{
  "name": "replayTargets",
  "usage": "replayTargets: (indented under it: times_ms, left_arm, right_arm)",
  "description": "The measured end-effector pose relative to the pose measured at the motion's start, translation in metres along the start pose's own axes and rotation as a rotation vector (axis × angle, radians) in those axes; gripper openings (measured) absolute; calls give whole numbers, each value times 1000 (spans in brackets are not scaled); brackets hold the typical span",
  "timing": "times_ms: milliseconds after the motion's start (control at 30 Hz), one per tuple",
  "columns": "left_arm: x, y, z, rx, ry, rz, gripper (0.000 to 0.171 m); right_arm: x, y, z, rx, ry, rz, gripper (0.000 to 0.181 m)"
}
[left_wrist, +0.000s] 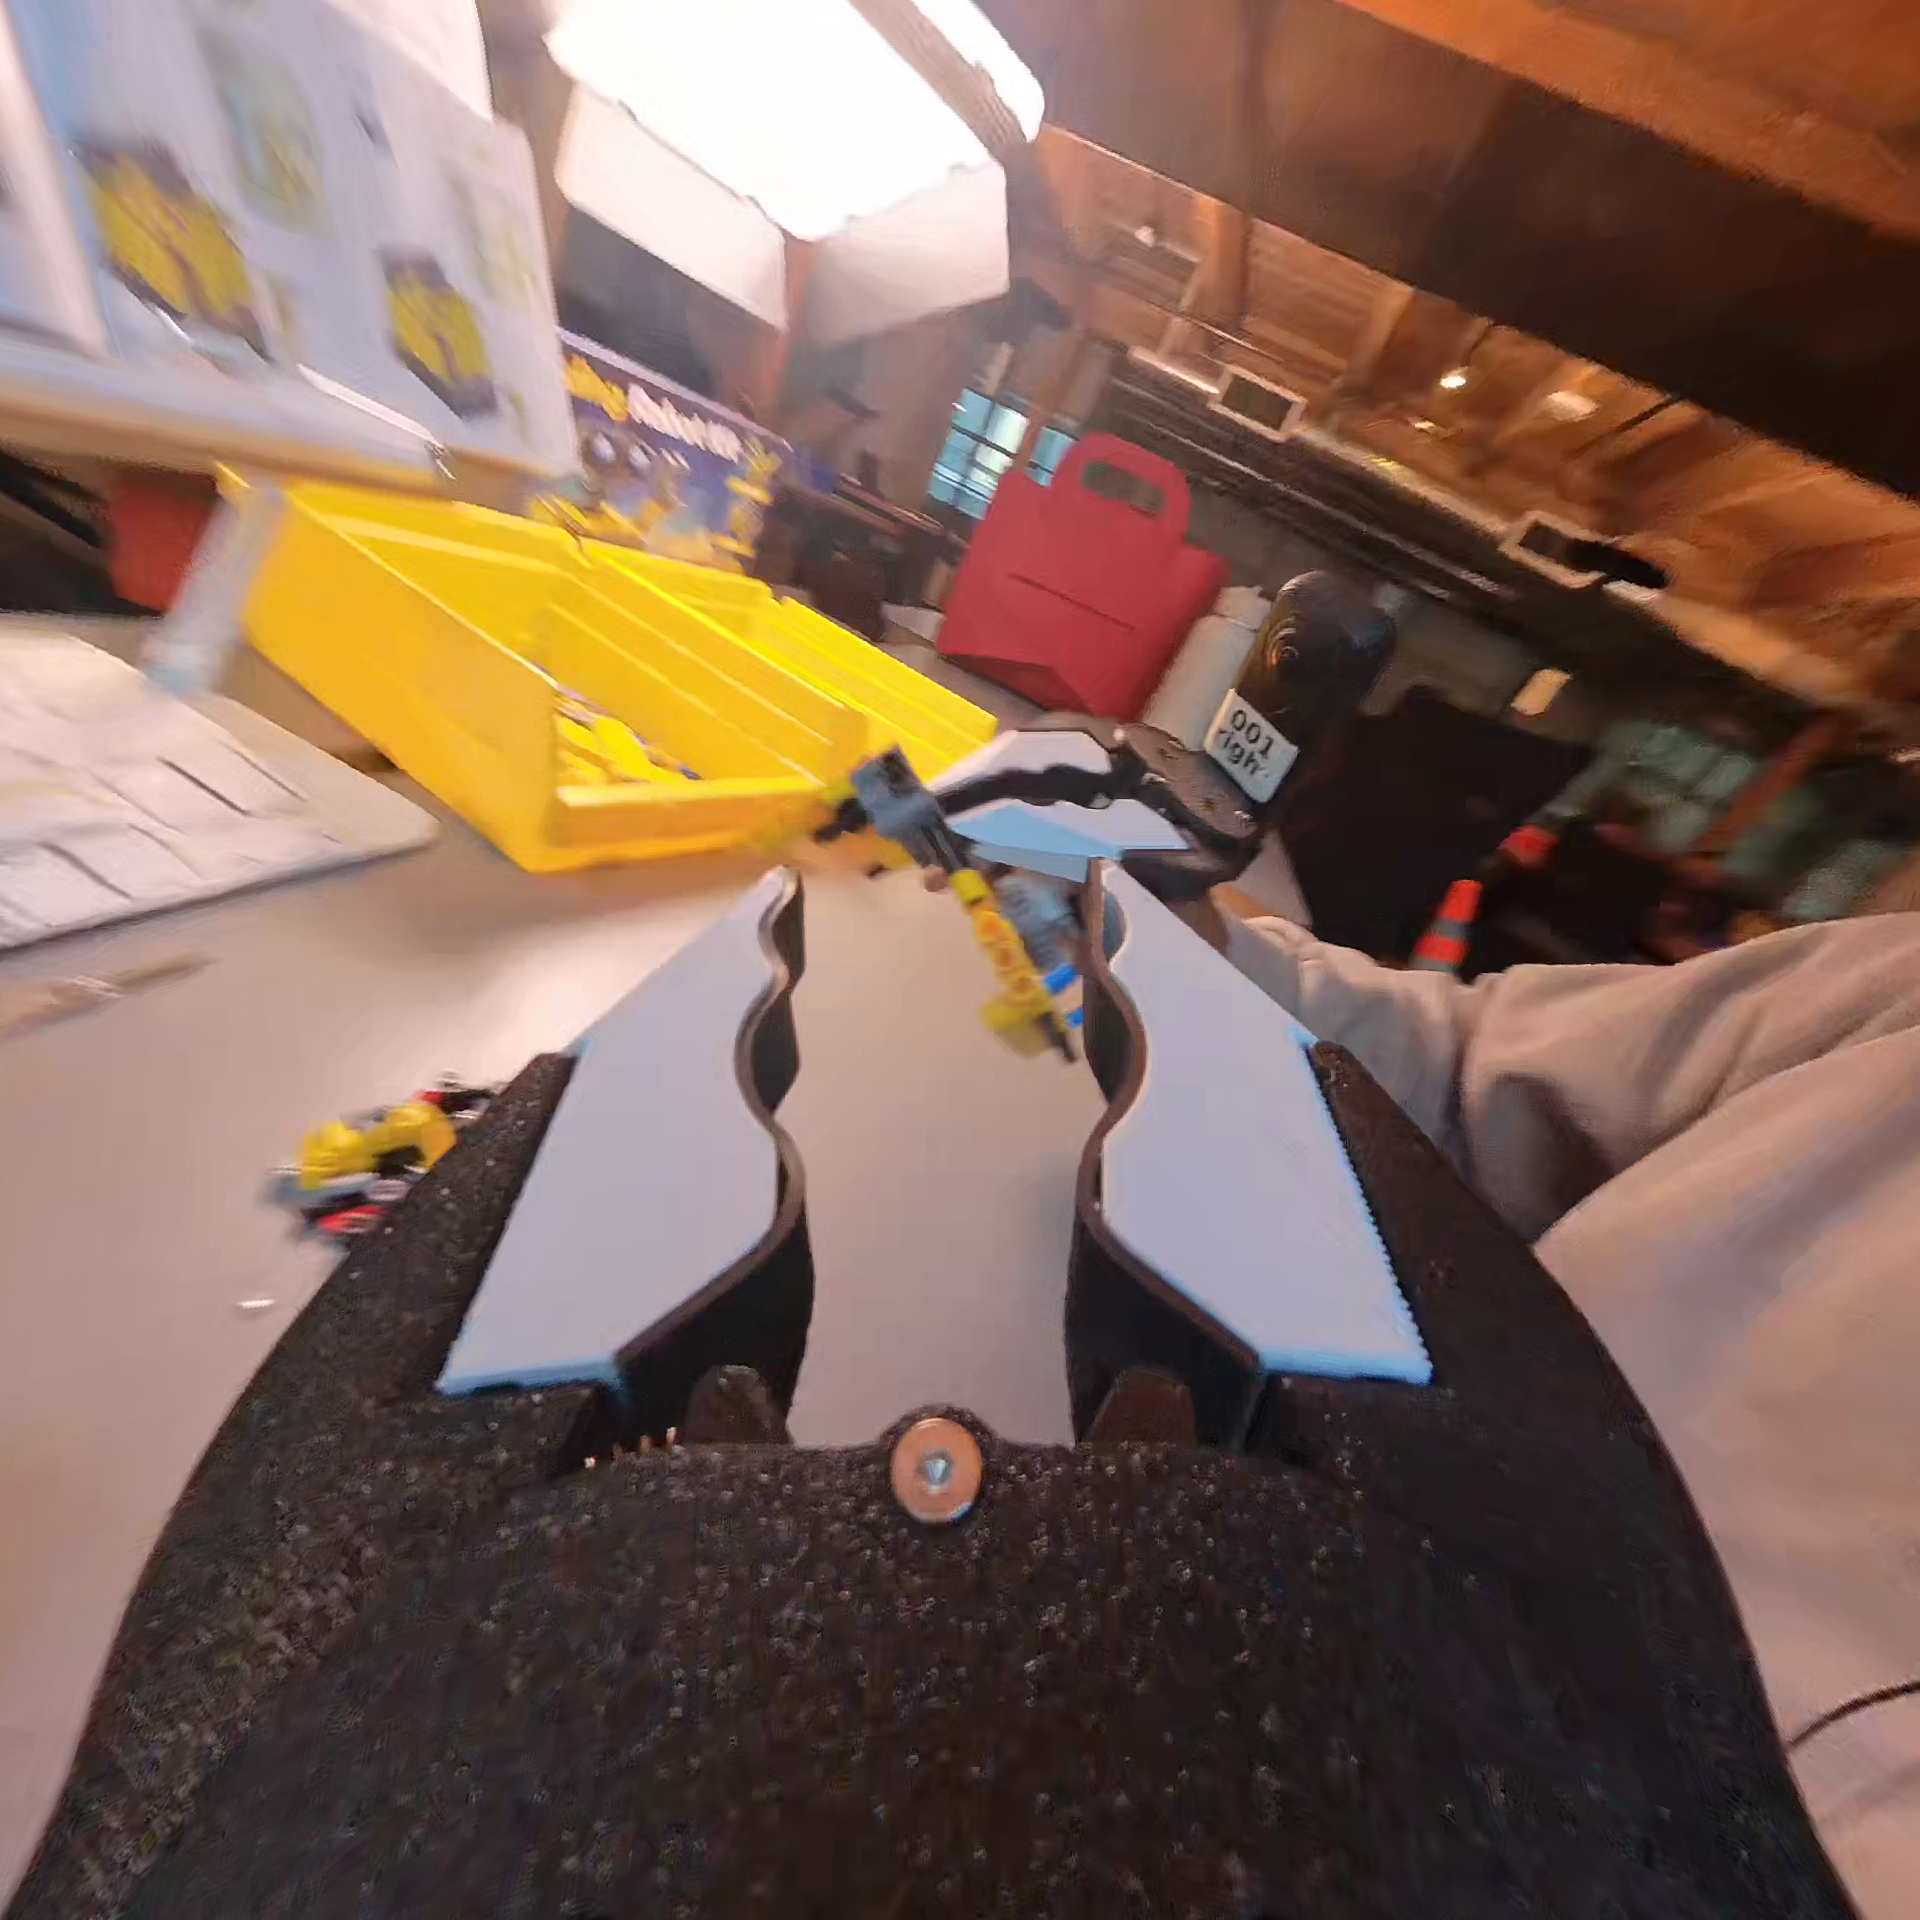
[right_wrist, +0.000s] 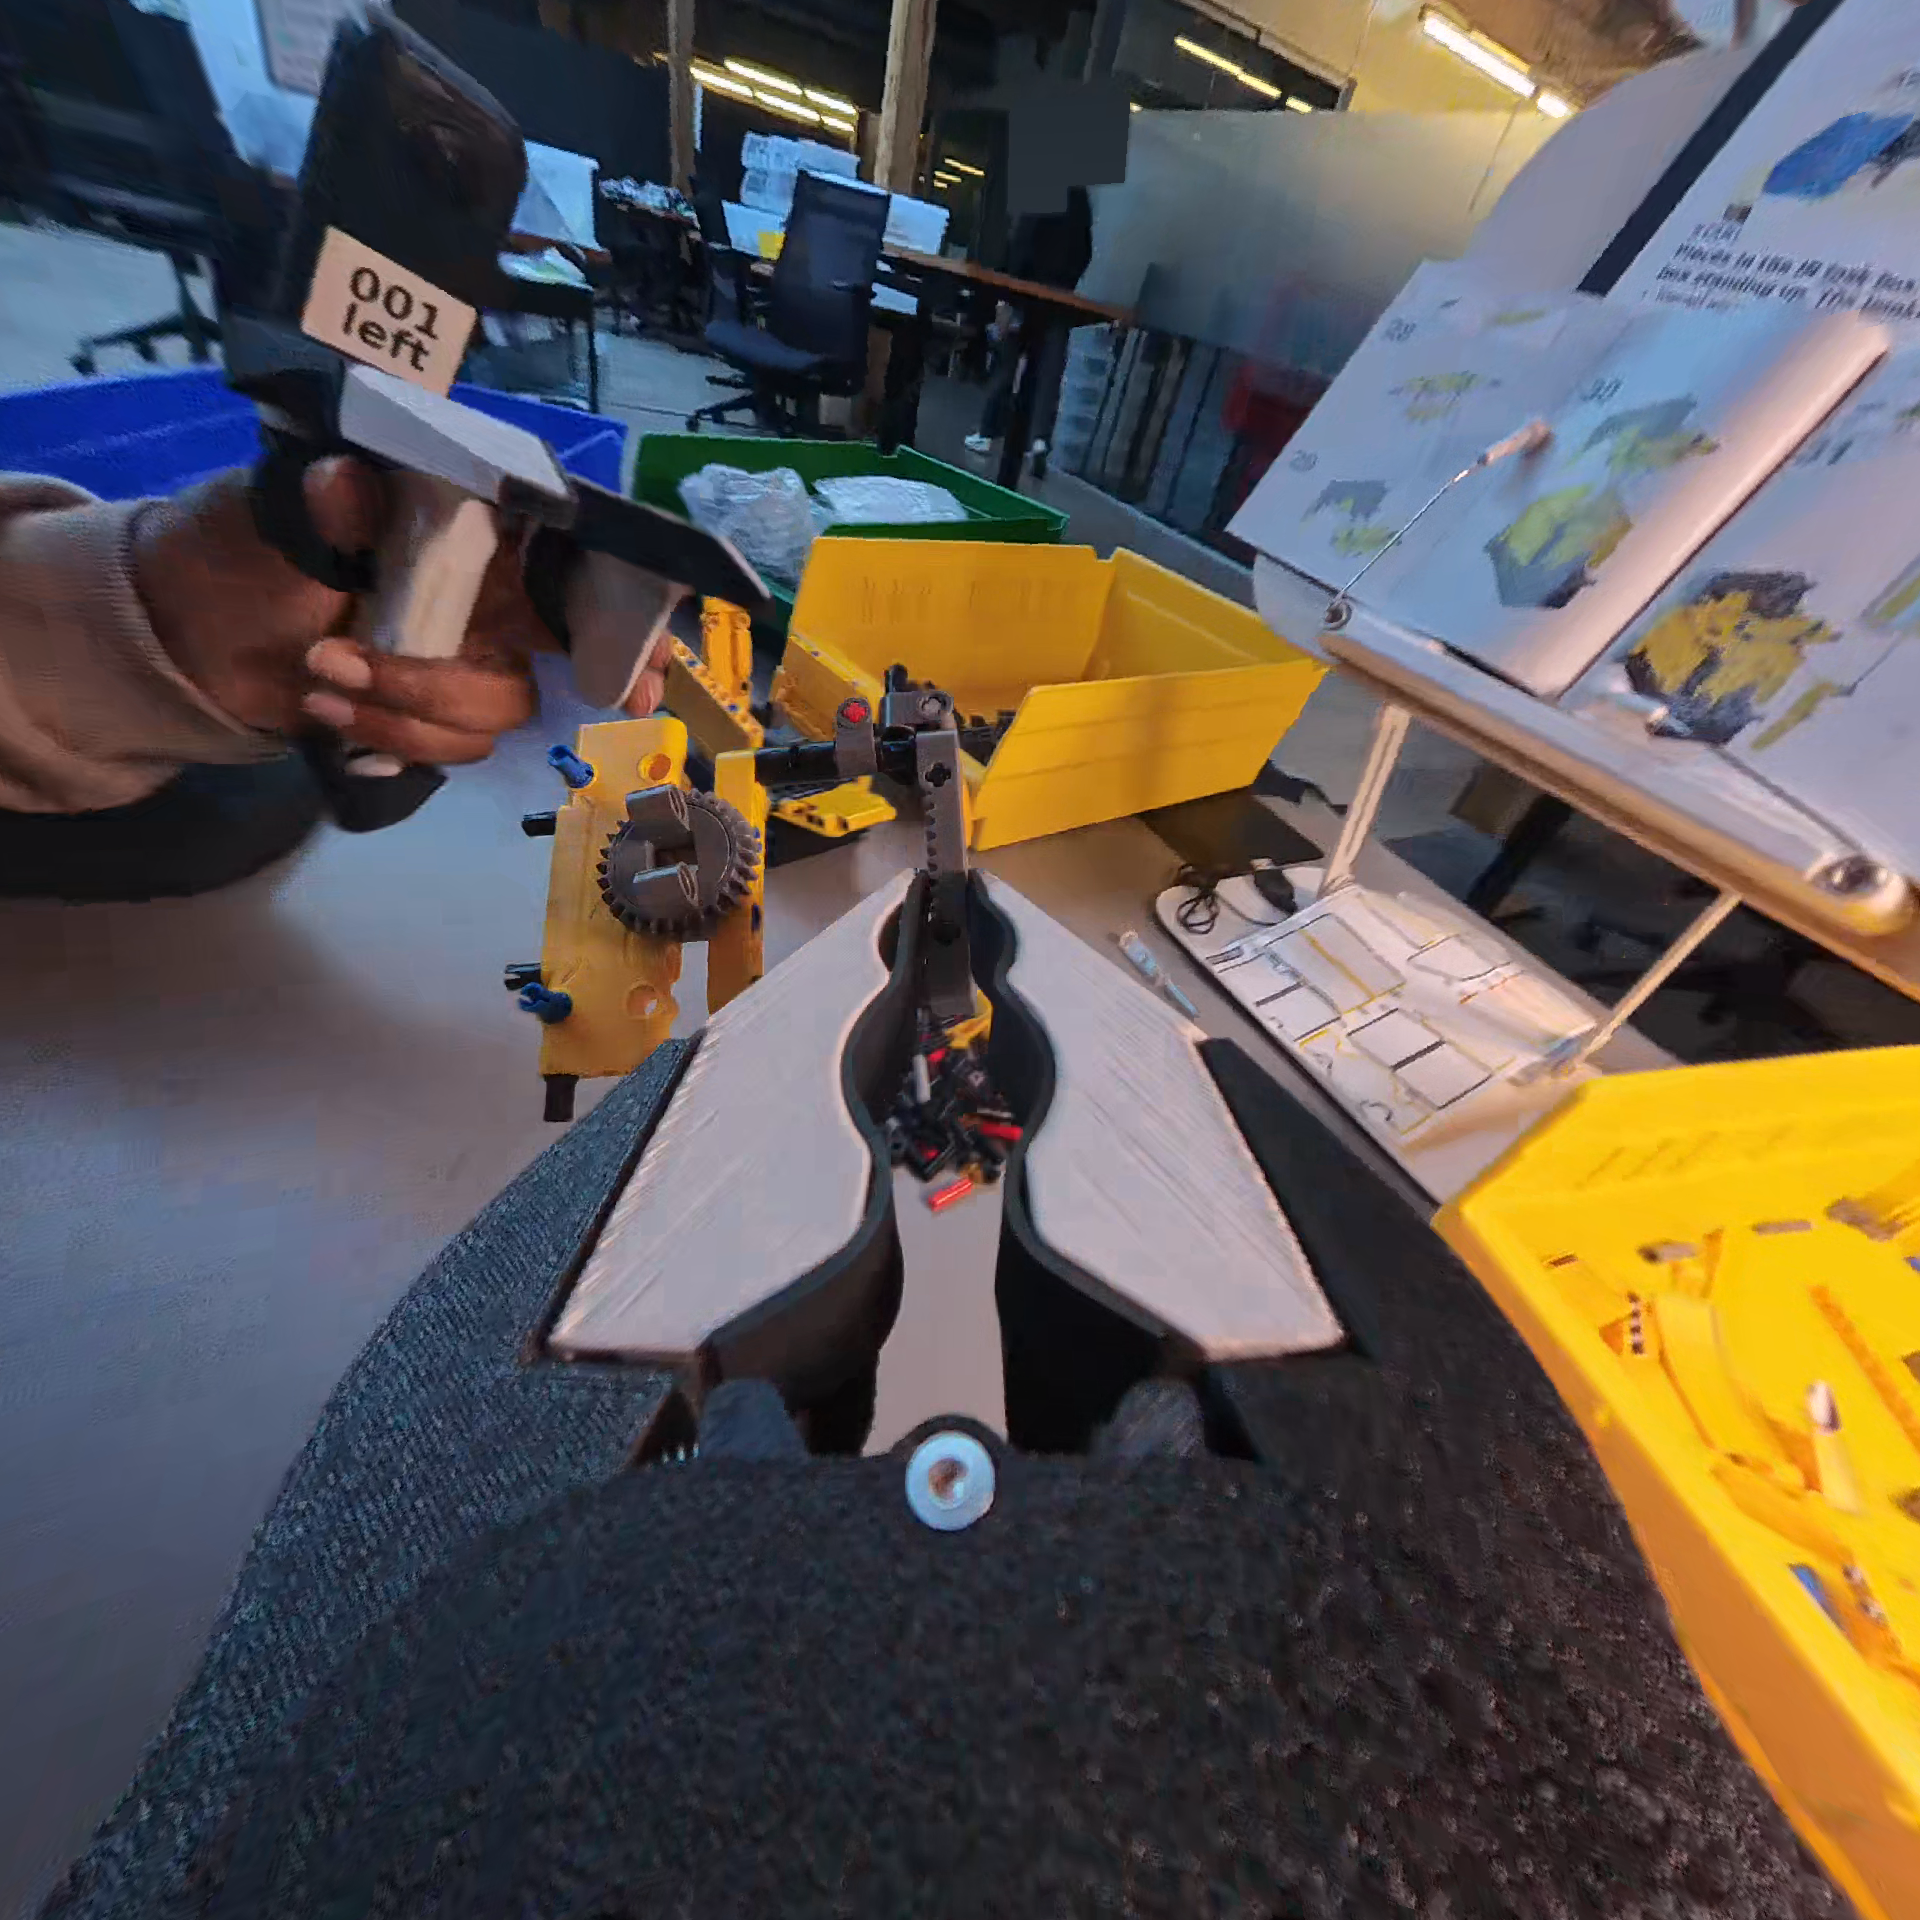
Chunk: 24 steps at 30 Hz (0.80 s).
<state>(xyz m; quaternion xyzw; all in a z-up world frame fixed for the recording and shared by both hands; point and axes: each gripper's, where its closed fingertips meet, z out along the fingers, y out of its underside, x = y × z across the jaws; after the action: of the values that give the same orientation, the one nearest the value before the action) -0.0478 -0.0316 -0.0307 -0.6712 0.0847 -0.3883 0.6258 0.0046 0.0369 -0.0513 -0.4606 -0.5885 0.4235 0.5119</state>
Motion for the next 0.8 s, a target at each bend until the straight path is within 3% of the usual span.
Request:
replayTargets:
  times_ms: [67,133,267,333,567,633,800]
  left_arm:
    - [-11,15,21,-58,17,-102,60]
    - [-27,28,32,-91,-20,-107,59]
    - [-31,57,36,-142,-5,-70,28]
    - [-30,67,33,-162,-2,-44,27]
    - [-41,81,15,-303,-121,310,24]
    - [-47,88,11,-369,-165,416,24]
    - [-48,100,11,-455,-193,560,24]
  right_arm:
    - [4,-3,19,23,67,-63,5]
    - [6,0,32,49,124,-57,5]
    - [-1,19,41,31,189,-121,6]
    - [-8,24,40,38,179,-131,6]
    - [-29,36,40,41,38,-140,5]
    - [-33,36,37,44,10,-147,13]
    - [-46,23,28,80,-26,-216,15]
